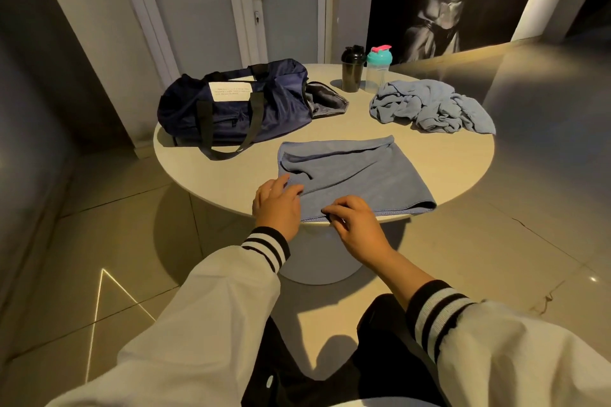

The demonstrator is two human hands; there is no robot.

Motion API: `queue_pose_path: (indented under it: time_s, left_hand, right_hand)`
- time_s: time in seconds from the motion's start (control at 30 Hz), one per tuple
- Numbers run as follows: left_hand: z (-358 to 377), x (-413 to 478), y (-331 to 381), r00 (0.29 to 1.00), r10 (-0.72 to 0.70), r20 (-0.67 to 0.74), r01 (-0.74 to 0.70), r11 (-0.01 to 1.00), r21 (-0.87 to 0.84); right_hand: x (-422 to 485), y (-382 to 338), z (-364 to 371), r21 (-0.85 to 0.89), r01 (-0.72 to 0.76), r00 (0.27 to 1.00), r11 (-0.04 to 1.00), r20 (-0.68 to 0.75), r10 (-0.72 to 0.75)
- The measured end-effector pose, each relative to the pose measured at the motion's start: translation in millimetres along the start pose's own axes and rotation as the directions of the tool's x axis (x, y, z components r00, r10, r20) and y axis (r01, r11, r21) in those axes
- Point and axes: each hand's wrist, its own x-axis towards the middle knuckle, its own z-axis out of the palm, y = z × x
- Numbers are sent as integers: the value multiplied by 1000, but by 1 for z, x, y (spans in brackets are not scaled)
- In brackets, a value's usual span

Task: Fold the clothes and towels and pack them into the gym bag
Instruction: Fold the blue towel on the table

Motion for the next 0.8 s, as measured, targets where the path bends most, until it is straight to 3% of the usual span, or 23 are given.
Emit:
queue_pose_path:
  time_s: [0.1, 0.2, 0.37, 0.43, 0.57, 0.7, 0.8]
  left_hand:
    - [5, -8, 15, 982, 172, 82, -174, 985, 16]
    - [6, -12, 17, 981, 113, 157, -115, 993, 4]
    - [6, -4, 16, 989, -15, 149, -18, 977, 214]
    - [10, 0, 31, 991, 64, 117, -80, 987, 141]
    - [29, -1, 71, 935, 276, 222, -221, 944, -243]
    - [40, 1, 80, 951, 255, 177, -229, 961, -153]
    - [40, 6, 82, 965, 221, 144, -197, 967, -163]
  right_hand:
    - [0, -5, -3, 59, -12, 999, 998, 43, 9]
    - [-5, -4, -8, 22, -21, 999, 1000, -26, 22]
    - [-13, 13, -19, -136, -189, 973, 972, -158, 167]
    - [-14, 14, -21, -140, -179, 977, 974, -141, 160]
    - [-21, 27, -33, -87, -183, 973, 979, -158, 167]
    - [-28, 54, -49, -168, -363, 915, 916, -249, 317]
    - [-28, 59, -54, -180, -387, 910, 905, -230, 344]
